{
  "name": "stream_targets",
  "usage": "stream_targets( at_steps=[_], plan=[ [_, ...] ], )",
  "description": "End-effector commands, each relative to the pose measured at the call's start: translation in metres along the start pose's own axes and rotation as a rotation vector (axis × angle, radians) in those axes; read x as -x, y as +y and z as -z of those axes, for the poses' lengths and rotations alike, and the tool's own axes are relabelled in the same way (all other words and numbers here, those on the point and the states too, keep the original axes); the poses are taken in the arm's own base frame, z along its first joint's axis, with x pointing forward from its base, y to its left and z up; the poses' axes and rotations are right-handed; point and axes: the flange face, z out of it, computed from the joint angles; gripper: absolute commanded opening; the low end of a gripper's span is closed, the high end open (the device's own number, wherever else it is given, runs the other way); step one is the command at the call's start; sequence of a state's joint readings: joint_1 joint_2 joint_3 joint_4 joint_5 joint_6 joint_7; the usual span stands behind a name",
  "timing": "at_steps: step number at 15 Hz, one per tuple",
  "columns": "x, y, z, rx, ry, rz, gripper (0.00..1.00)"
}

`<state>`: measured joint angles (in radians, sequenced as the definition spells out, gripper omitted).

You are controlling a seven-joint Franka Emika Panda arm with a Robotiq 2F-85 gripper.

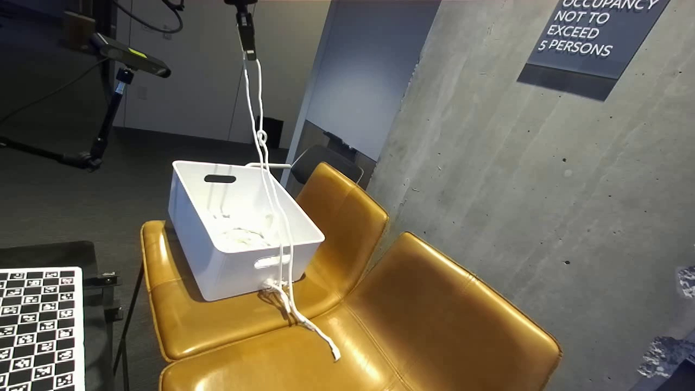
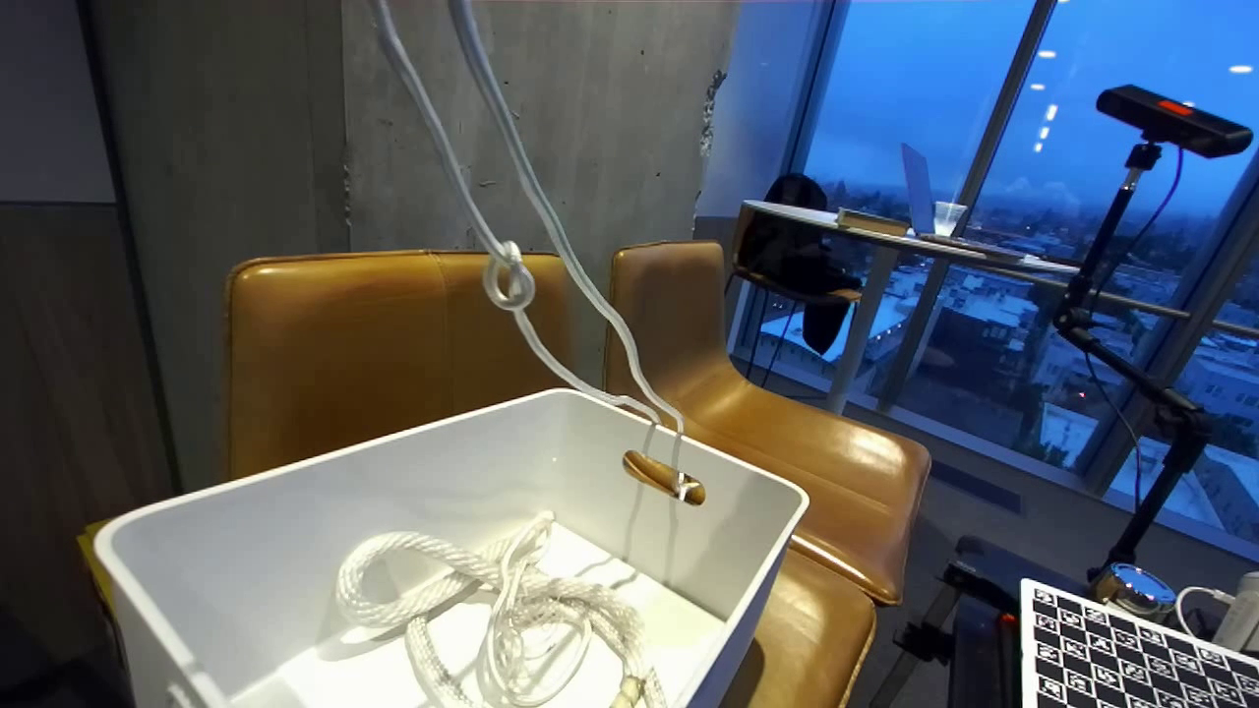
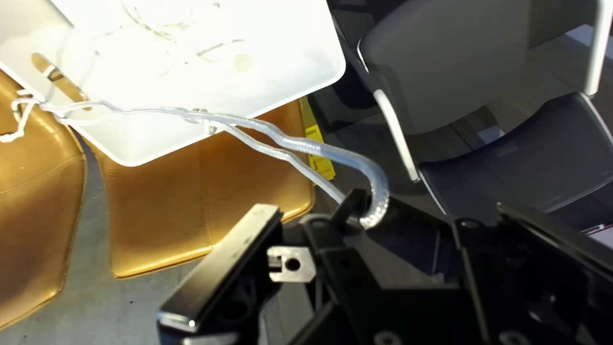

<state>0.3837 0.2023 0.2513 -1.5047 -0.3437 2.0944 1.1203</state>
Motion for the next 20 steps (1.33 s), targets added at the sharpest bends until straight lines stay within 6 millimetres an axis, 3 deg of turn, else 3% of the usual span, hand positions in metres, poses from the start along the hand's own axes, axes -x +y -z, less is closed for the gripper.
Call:
stream_targets(
  at_steps=[1, 5, 12, 20],
  plan=[
    [0.022, -0.048, 0.016, -0.015, -0.003, 0.071, 0.03],
    [0.055, -0.076, 0.0, -0.006, -0.025, 0.142, 0.03],
    [0.083, -0.092, -0.036, 0.022, -0.062, 0.211, 0.03],
    [0.128, -0.132, -0.014, -0.026, -0.032, 0.317, 0.03]
  ],
)
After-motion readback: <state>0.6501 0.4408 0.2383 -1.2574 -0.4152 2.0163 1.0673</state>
